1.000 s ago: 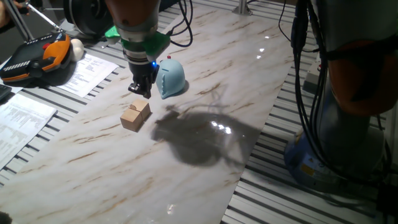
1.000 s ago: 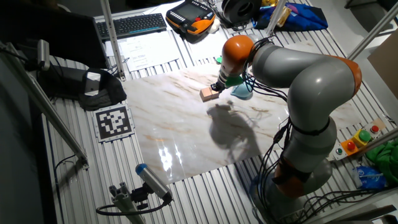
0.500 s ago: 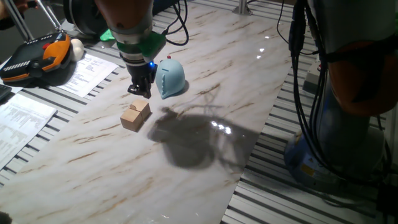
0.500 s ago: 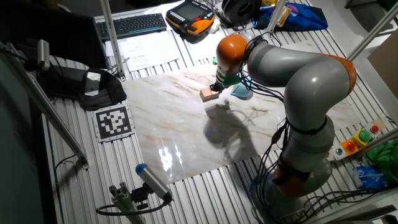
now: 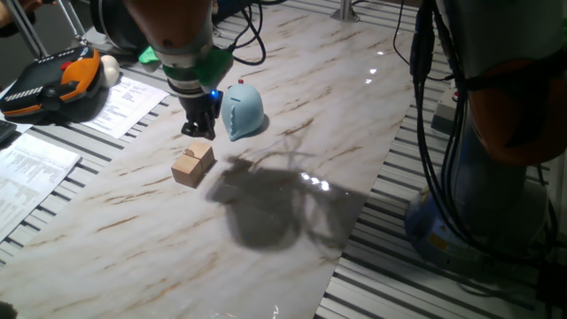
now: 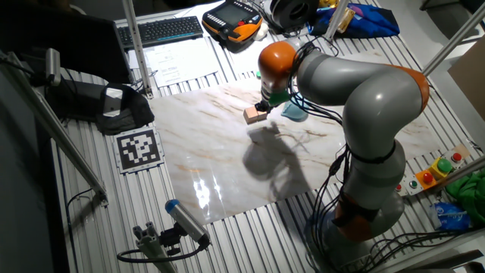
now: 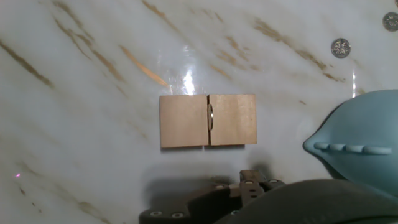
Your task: Drop coins into a piggy bank
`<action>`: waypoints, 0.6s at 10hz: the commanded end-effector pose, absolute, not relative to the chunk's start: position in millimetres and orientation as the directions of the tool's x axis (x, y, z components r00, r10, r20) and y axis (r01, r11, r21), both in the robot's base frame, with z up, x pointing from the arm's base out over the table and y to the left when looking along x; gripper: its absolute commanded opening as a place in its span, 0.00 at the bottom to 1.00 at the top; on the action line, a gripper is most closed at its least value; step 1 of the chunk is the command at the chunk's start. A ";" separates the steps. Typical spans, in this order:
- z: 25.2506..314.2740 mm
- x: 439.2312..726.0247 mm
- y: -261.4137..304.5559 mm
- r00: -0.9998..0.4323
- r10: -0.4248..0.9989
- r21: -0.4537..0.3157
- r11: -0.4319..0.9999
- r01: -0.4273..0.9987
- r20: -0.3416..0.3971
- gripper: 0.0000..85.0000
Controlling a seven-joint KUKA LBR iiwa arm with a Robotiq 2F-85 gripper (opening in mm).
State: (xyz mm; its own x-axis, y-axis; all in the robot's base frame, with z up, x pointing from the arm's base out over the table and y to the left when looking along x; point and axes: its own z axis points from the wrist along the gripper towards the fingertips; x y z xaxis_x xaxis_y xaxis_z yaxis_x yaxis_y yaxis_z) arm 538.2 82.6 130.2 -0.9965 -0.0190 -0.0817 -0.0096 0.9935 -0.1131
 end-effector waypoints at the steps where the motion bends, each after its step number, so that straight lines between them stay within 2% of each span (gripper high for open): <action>1: 133.5 545.4 83.1 -0.997 -0.008 -0.099 0.995 0.000 -0.078 0.00; 4: 128.9 549.9 93.8 -0.994 0.038 -0.026 0.999 0.041 -0.103 0.00; 6: 131.7 556.8 108.0 -0.994 0.028 -0.032 0.999 0.032 -0.103 0.00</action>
State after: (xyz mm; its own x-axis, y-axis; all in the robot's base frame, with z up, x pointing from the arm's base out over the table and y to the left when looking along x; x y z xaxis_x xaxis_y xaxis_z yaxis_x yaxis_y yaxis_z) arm 557.4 108.9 131.6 -0.9944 0.0253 -0.1023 0.0282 0.9992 -0.0270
